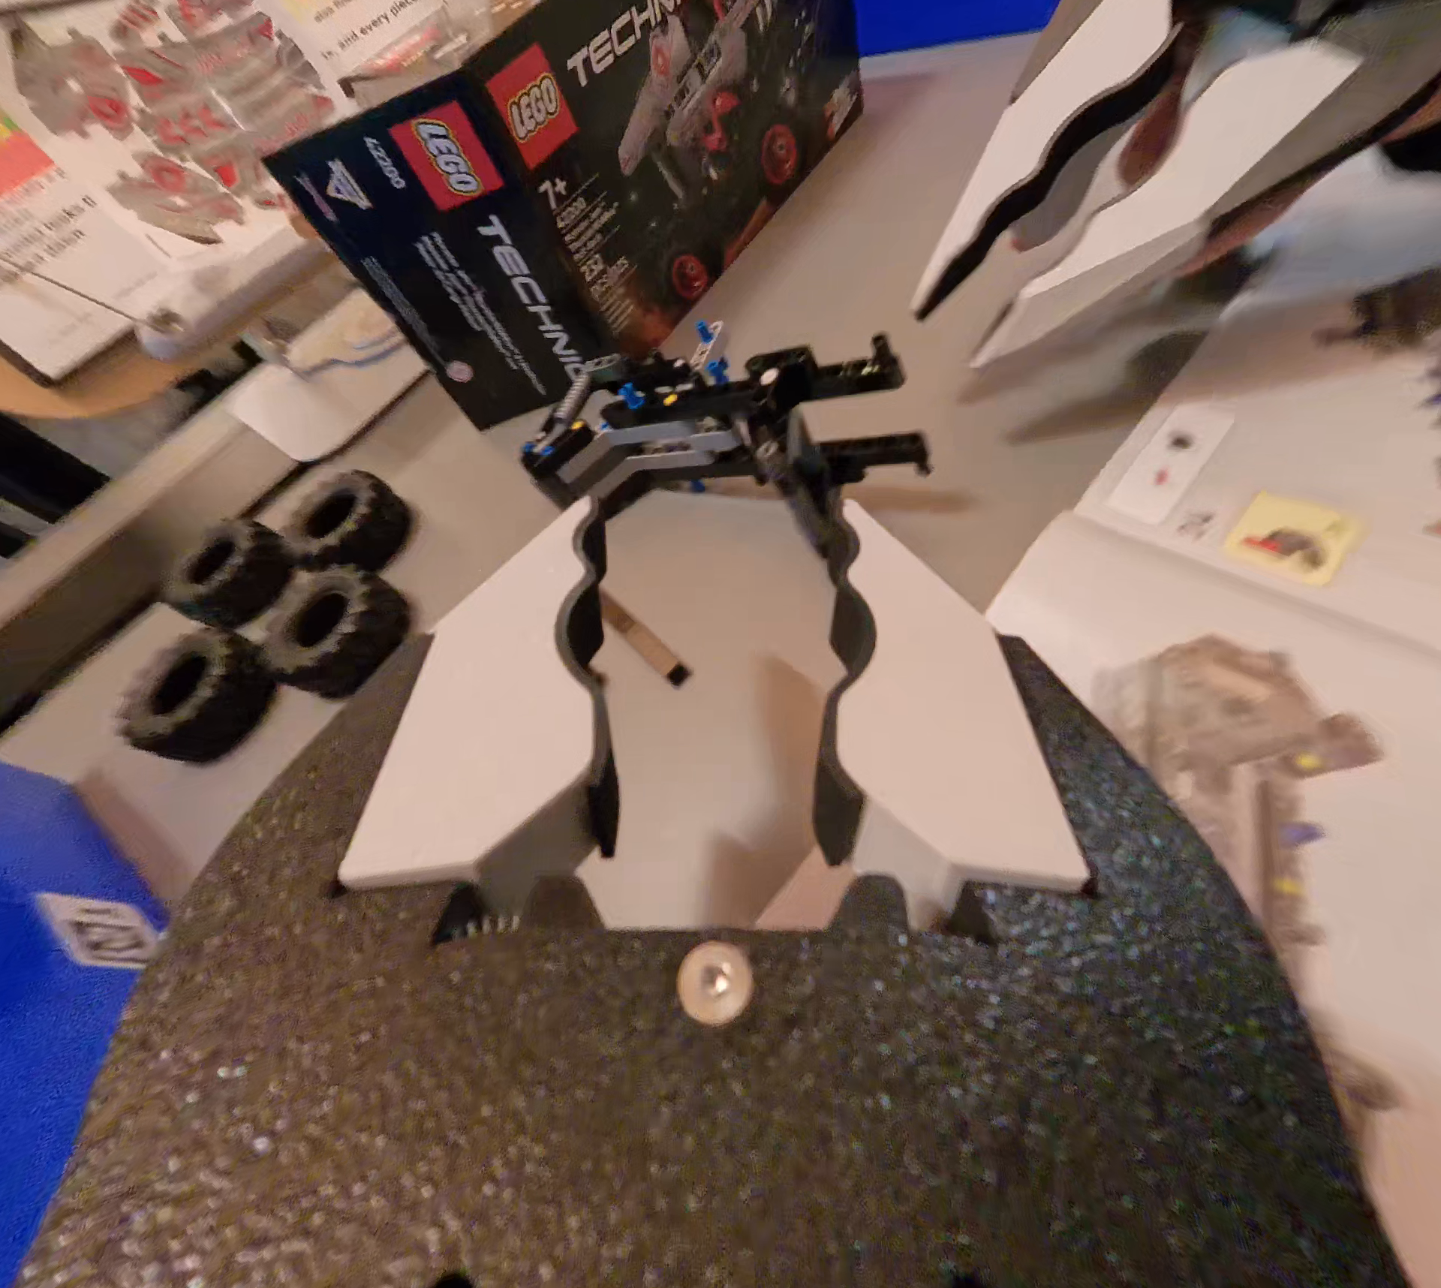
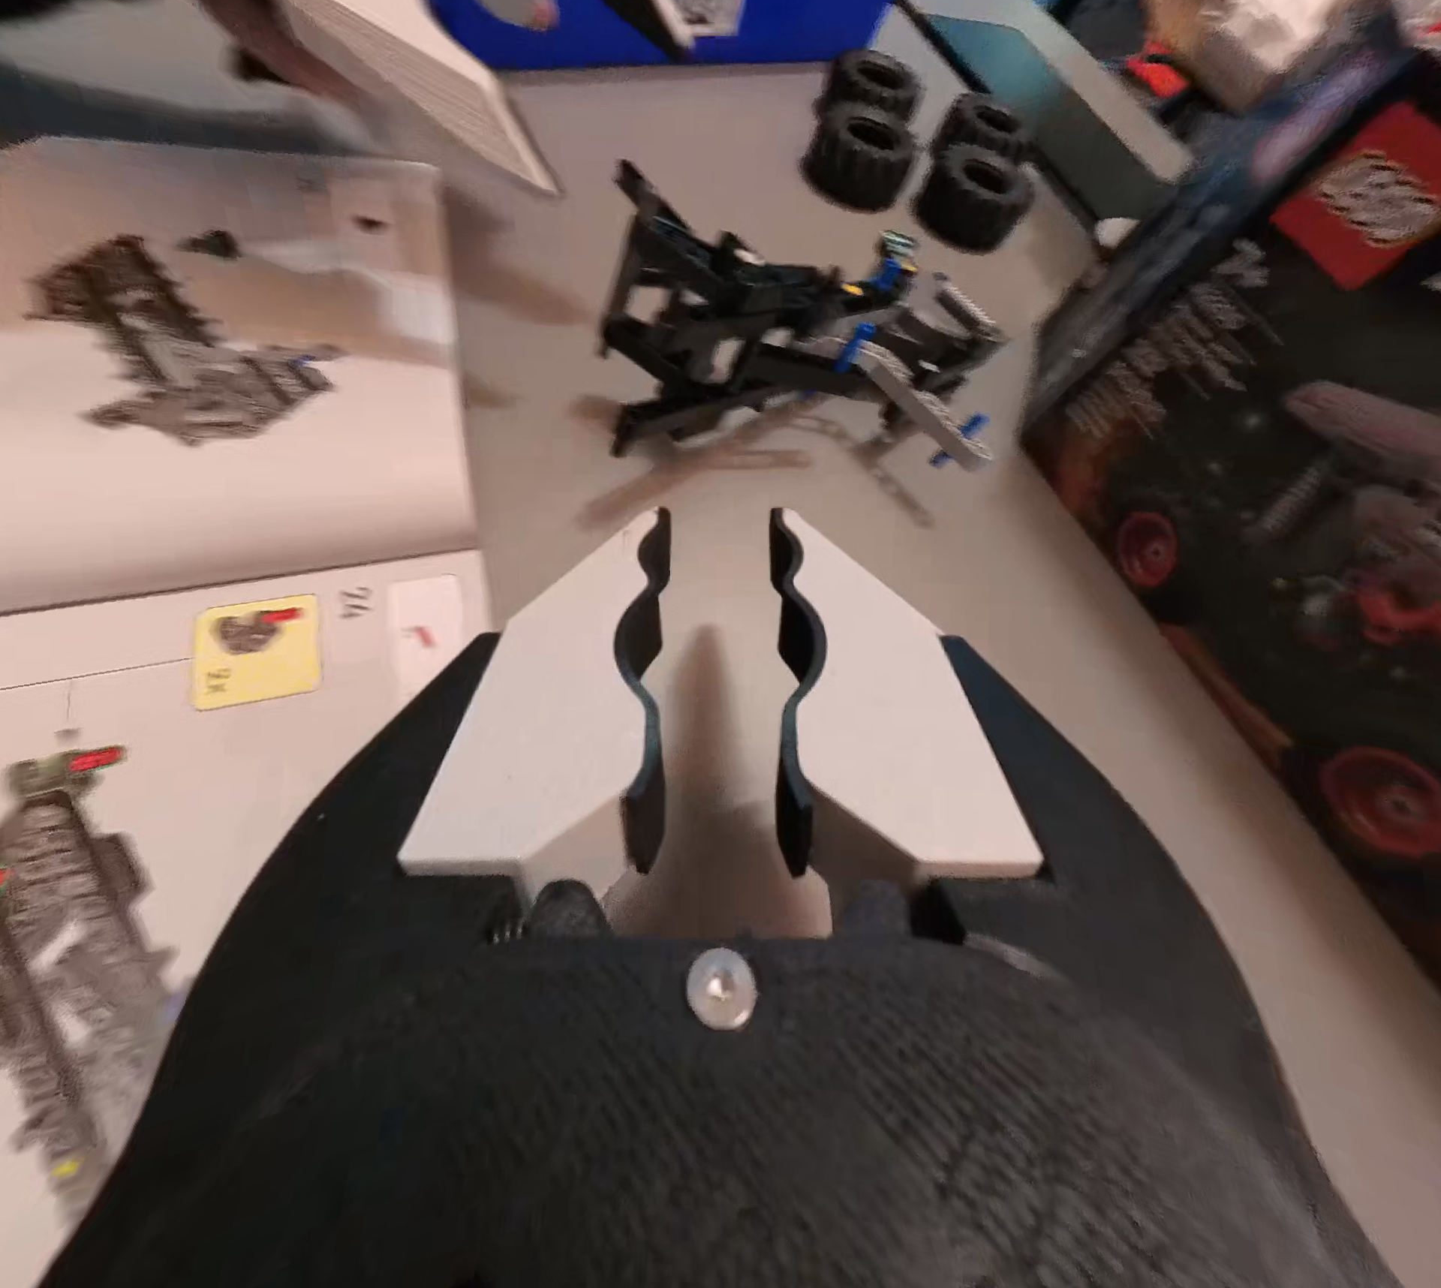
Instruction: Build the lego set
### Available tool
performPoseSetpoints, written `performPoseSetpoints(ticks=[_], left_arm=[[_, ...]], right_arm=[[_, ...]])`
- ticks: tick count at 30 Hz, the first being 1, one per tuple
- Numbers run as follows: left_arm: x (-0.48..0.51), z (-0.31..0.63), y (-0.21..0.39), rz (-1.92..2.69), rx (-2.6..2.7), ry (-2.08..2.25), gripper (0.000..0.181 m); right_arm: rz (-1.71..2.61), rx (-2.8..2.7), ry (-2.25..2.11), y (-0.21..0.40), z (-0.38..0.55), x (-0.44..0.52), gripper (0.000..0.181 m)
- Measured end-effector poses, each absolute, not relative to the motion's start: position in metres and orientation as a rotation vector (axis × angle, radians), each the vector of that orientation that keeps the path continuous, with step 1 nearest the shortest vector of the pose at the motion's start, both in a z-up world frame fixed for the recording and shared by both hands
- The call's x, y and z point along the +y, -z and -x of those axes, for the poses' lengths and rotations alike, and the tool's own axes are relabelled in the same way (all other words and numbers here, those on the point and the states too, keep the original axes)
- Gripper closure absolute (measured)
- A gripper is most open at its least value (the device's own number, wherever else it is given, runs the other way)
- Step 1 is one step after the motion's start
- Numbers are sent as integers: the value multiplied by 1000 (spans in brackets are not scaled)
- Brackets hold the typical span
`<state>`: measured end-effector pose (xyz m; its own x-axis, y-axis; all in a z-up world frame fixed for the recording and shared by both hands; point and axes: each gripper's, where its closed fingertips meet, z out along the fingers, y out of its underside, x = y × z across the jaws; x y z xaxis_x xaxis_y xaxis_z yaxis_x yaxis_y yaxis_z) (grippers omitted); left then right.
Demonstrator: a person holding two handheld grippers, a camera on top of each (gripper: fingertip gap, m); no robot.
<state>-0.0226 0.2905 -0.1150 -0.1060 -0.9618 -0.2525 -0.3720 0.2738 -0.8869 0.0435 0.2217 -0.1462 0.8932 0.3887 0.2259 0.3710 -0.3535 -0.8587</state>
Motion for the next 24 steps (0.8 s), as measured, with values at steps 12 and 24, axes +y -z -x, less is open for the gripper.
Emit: performPoseSetpoints(ticks=[12, 24], left_arm=[[290, 24, 108, 1303, 1618, 758, 133], [415, 152, 31, 1536, 1039, 590, 136]], right_arm=[[1847, -386, 492, 124, -133, 204, 161], [1677, -290, 922, 97, -195, 177, 149]])
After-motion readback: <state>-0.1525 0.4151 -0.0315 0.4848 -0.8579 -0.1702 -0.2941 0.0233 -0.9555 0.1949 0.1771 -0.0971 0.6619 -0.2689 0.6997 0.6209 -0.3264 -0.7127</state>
